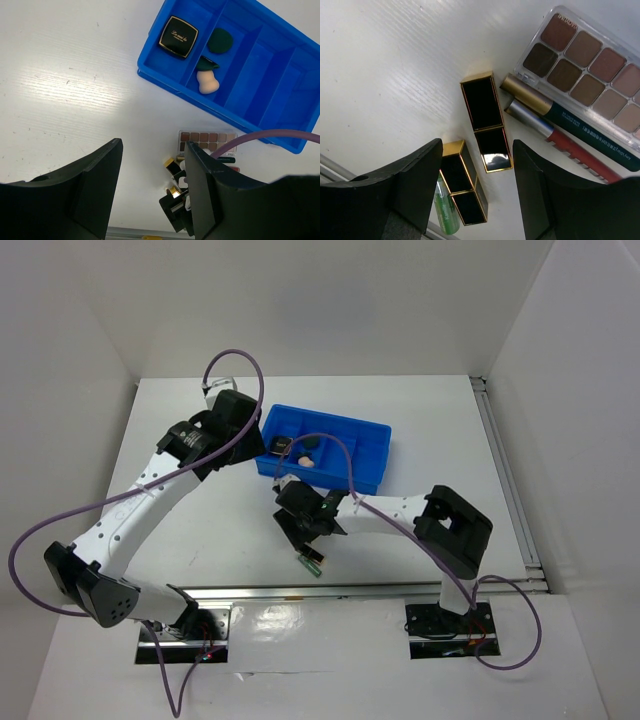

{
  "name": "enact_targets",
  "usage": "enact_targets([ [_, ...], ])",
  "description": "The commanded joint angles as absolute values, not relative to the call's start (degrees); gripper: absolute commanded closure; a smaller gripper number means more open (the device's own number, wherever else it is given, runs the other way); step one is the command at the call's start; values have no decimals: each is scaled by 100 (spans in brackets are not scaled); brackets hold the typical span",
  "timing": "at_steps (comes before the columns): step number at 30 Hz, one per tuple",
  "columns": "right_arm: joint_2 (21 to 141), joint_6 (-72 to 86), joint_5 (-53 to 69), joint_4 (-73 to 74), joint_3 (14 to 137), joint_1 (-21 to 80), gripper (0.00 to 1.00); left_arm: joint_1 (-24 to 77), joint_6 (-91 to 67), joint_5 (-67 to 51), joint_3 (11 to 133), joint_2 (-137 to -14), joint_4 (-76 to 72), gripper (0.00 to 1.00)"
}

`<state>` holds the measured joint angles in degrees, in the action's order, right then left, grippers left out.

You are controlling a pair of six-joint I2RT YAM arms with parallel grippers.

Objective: Organize the makeup

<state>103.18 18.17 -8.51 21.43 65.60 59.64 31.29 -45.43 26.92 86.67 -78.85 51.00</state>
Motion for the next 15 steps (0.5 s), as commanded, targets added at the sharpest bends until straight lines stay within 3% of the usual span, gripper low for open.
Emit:
enact_targets([
  [1, 10362, 1802, -1063, 1854, 6873, 5941, 34, 3103, -4605, 2804, 8657, -7743, 5089, 34],
  [7, 10547, 1802, -1116, 1907, 6978, 5941, 43, 3103, -4605, 2804, 8657, -7743, 5089, 34],
  [15, 10837, 1591, -1222, 1854, 7146, 5941, 45, 3103, -4553, 2804, 8710, -7805, 5027, 34],
])
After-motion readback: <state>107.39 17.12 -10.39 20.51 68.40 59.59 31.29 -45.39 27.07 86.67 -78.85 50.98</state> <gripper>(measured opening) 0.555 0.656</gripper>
